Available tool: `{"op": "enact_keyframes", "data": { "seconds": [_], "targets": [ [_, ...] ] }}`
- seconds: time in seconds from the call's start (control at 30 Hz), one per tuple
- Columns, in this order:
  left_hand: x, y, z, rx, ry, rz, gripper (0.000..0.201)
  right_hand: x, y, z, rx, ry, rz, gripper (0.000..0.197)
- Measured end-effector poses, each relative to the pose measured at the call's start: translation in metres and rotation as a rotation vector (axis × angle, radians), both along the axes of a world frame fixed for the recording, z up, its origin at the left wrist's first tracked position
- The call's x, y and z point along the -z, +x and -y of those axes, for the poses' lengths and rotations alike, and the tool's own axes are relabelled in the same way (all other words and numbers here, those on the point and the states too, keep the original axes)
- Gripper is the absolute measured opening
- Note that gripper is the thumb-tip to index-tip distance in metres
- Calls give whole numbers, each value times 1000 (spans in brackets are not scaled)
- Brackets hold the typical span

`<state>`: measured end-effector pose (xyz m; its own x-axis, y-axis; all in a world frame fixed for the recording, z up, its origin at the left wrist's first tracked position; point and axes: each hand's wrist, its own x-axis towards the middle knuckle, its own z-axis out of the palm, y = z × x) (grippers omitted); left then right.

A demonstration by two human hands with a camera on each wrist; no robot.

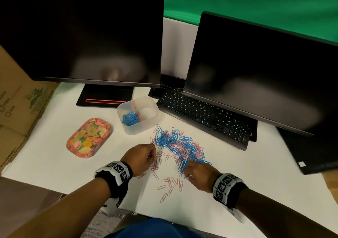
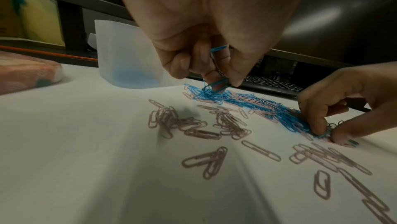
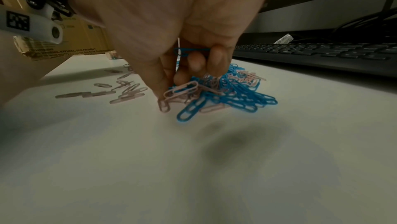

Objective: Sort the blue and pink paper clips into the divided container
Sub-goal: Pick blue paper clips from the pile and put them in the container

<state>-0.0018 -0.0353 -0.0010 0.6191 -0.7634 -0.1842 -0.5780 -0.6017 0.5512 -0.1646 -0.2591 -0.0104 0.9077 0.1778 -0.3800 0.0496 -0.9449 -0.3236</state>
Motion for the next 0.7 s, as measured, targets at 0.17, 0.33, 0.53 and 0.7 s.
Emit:
{"op": "enact_keyframes", "data": {
  "seconds": [0.17, 0.33, 0.53, 0.7],
  "targets": [
    [-2, -1, -1, -7, 14, -20, 4, 0, 6, 0, 102, 70, -75, 18],
    [-6, 2, -1, -79, -66, -133, 9, -11, 14, 4, 328, 282, -44, 5],
    [-21, 18, 7, -449, -360, -552, 10, -34, 49, 5, 859, 898, -110, 5],
    [-48, 38, 7, -719, -590, -965, 18, -54, 88, -17, 1070, 1281, -233, 13]
  ]
}}
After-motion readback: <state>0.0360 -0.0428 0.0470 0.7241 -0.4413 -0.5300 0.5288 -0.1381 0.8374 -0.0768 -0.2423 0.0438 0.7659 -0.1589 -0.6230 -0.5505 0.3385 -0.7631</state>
